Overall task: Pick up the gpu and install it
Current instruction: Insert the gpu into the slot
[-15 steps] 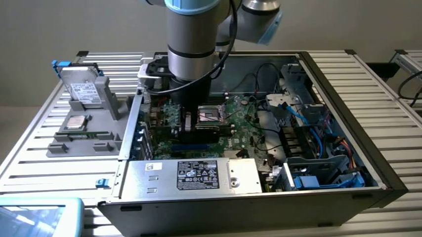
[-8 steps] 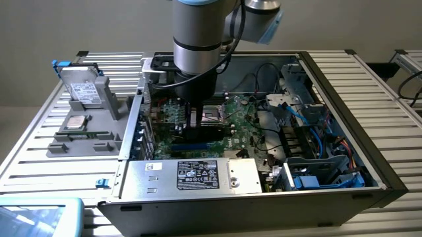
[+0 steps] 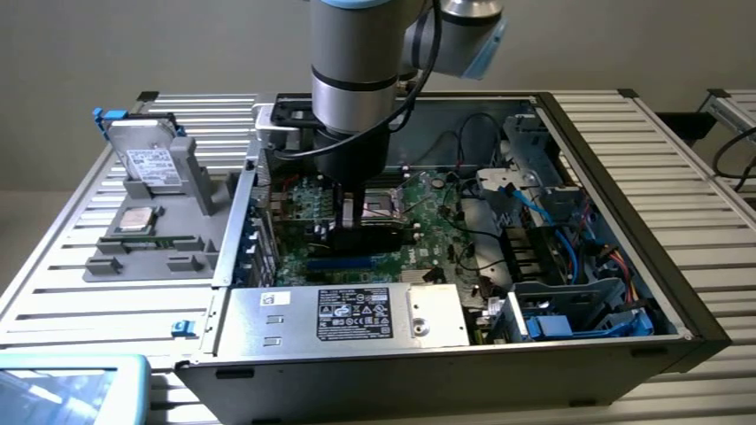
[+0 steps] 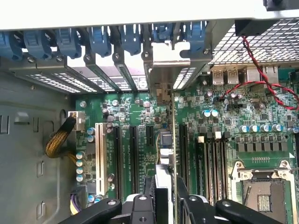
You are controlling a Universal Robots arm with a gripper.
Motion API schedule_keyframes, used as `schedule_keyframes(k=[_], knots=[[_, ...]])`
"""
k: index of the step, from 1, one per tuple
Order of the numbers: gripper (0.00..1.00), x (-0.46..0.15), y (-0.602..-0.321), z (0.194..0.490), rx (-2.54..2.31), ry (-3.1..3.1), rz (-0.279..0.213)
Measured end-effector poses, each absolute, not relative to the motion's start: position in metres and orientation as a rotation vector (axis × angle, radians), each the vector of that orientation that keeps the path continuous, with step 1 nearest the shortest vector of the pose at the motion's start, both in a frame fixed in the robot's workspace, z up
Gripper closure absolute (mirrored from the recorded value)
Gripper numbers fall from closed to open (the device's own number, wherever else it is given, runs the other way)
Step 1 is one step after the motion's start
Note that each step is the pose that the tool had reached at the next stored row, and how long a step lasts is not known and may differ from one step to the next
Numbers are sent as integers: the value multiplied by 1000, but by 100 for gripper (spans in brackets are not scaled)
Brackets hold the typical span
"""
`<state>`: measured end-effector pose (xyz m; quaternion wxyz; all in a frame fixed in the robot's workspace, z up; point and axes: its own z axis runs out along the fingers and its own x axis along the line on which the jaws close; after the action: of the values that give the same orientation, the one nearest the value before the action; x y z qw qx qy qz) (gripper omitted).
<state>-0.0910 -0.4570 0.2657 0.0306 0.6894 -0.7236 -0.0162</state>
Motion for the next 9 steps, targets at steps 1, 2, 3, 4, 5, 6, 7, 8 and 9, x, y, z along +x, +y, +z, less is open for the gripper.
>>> schedule_keyframes(k=[1, 2, 3, 4, 5, 6, 7, 8, 9], knots=[[72, -91, -457, 266, 2127, -2228, -50], [72, -91, -457, 266, 2128, -2227, -50], [72, -91, -457, 266, 2128, -2227, -50], [72, -91, -457, 266, 2128, -2227, -50], [72, -92, -457, 265, 2128, -2227, -50], [72, -92, -457, 265, 2128, -2228, -51], [72, -92, -459, 264, 2130, -2229, -56], [72, -92, -459, 264, 2132, -2231, -60], [72, -92, -459, 263, 2133, -2232, -62]])
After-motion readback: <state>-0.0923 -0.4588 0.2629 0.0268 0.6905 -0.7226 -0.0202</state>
